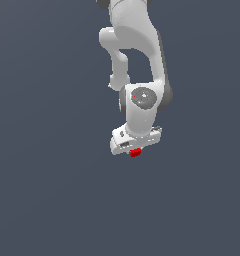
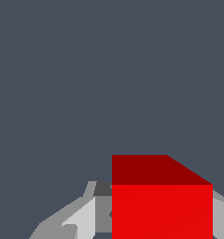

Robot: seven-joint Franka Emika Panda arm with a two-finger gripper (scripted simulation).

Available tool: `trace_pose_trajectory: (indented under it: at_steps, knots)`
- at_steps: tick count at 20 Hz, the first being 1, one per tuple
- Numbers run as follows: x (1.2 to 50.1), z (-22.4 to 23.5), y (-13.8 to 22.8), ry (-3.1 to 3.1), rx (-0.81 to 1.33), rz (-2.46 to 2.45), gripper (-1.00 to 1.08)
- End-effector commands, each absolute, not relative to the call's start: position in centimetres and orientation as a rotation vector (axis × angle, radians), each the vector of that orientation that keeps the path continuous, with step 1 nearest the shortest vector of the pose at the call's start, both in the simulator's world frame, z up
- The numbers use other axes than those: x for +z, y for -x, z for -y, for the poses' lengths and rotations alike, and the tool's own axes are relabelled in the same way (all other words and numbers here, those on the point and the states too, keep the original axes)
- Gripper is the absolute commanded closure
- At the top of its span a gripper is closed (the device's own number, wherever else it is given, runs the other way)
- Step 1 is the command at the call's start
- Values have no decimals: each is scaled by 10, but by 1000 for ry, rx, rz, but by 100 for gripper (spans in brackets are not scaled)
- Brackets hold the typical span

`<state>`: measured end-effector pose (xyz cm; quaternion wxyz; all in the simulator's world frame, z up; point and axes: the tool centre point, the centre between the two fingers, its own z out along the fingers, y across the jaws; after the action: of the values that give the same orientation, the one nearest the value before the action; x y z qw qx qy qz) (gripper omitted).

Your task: Pick up the red cube and move it to a goal position.

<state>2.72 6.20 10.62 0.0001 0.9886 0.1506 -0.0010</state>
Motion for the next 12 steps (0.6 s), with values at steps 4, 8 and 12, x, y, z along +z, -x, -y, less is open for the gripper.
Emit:
trace_pose_trajectory:
  at_steps: [4,8,12]
  knots:
    - [170,-63,-20,-3105,0,-474,108]
    - [220,-63,-14,-3105,0,-474,108]
    - [269,-64,-9,-3105,0,-474,108]
